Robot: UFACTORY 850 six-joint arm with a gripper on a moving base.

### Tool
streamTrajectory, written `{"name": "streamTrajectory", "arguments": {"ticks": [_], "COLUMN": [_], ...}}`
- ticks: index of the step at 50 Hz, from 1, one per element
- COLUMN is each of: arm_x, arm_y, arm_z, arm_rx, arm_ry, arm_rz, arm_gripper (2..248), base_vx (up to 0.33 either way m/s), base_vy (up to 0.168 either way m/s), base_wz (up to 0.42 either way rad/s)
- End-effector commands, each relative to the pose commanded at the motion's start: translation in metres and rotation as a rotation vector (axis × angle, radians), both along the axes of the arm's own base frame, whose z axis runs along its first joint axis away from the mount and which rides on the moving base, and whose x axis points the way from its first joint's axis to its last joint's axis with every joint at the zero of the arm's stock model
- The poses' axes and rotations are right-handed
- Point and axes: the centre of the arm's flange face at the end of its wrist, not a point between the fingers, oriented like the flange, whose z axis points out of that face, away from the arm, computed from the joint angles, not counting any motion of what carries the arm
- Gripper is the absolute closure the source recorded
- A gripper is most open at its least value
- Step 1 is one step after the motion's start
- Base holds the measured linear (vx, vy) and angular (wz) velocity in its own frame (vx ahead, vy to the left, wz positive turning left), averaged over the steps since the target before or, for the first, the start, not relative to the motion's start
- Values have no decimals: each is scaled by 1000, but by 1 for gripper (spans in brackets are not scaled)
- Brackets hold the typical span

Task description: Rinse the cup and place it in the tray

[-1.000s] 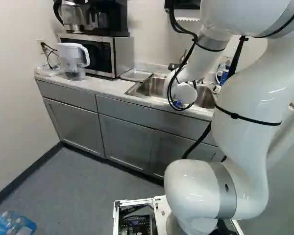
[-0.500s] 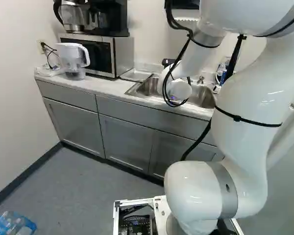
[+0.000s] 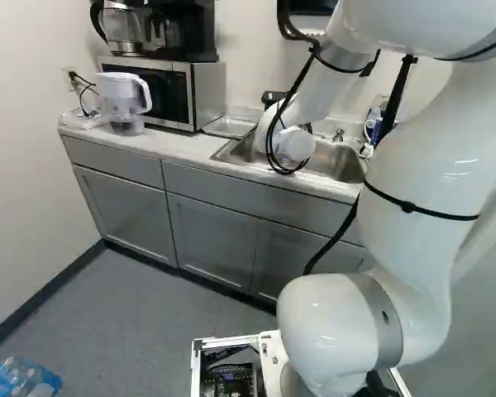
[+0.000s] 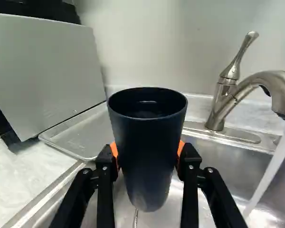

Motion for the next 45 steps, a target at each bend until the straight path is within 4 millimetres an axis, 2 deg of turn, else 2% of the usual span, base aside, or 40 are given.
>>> {"name": "streamTrajectory", "arguments": {"ticks": [27, 45], "arm_x": [27, 28], "arm_y": [39, 40], "arm_z": [24, 24], "arm_rx": [1, 148], "arm_ry": [-32, -30], "arm_rz": [75, 59], "arm_gripper": [124, 124], "base_vx": [0, 0], "base_vy": [0, 0], "base_wz": [0, 0]}}
